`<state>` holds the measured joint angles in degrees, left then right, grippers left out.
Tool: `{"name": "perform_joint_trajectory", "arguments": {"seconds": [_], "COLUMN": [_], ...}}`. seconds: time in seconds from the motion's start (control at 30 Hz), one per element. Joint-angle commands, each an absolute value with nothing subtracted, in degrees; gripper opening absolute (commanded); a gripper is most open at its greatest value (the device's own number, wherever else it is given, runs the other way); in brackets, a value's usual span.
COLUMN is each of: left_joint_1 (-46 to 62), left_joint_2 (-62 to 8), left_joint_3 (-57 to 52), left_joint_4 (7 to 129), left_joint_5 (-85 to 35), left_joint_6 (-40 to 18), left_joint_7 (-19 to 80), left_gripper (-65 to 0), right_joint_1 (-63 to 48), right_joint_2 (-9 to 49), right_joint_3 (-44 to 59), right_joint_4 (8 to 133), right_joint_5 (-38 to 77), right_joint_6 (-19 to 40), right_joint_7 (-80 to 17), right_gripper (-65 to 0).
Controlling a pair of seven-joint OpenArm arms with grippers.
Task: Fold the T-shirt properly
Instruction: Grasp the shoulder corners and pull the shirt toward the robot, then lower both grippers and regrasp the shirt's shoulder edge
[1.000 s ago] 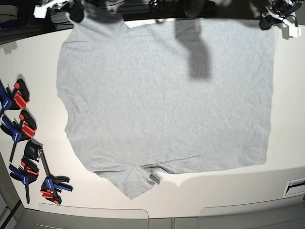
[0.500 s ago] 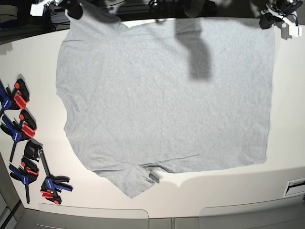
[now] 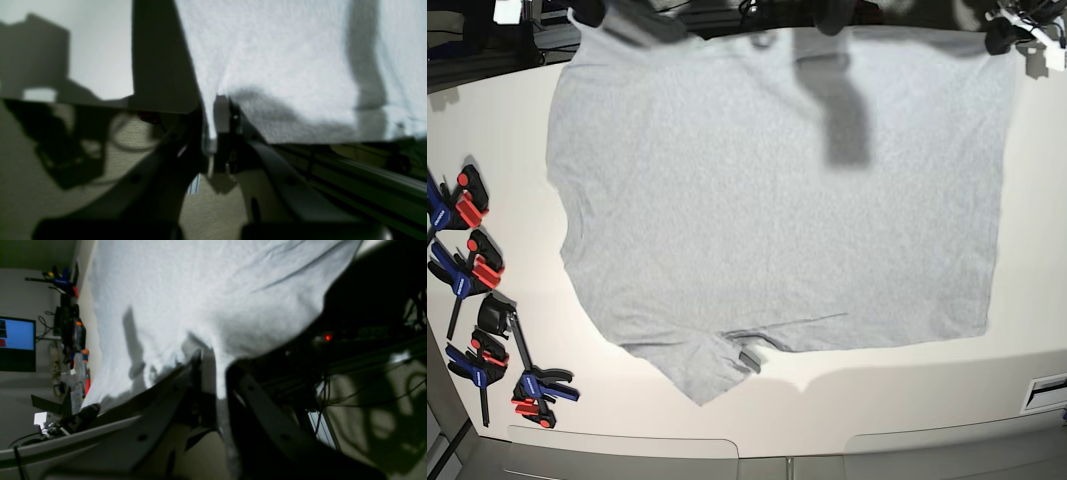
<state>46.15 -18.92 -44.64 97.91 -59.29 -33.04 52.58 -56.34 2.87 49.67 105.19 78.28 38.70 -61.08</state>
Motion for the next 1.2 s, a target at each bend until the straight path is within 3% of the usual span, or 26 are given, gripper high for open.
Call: {"name": "perform_joint_trajectory", "arguments": {"seconds": [0.0,0.37,0.57,0.83,1.03,1.17], "left_joint_1": [46.78,44.75,37.50,31.03,29.32,29.19], "left_joint_2": [-19.73,-19.73,-19.70,-19.73,-19.73,-19.90], "left_joint_3": [-45.41,-45.01,-44.73,-40.14,-38.13,-38.13], "left_joint_4": [98.78,98.78,98.76,98.72,98.72,98.72], "left_joint_5": [-60.12,-64.55,-63.40,-57.95,-52.36,-48.56], "left_joint_6": [-33.21,-33.26,-33.23,-33.19,-30.09,-28.18], "left_joint_7": [51.83,50.28,50.33,48.49,45.08,41.76], "left_gripper": [-65.0,-65.0,-65.0,-65.0,-65.0,-65.0], "right_joint_1": [-57.28,-51.81,-39.59,-25.74,-20.47,-17.80], "right_joint_2": [3.33,3.36,3.66,3.64,3.66,3.66], "right_joint_3": [50.37,50.30,46.19,30.55,18.98,14.63], "right_joint_4": [106.17,113.65,113.97,113.60,113.60,113.60], "right_joint_5": [80.01,82.43,68.51,50.48,32.97,25.54], "right_joint_6": [39.70,40.00,40.00,40.00,40.00,36.23], "right_joint_7": [-60.25,-59.70,-54.35,-48.36,-41.45,-38.87], "right_gripper": [-65.0,-65.0,-65.0,-65.0,-65.0,-65.0]}}
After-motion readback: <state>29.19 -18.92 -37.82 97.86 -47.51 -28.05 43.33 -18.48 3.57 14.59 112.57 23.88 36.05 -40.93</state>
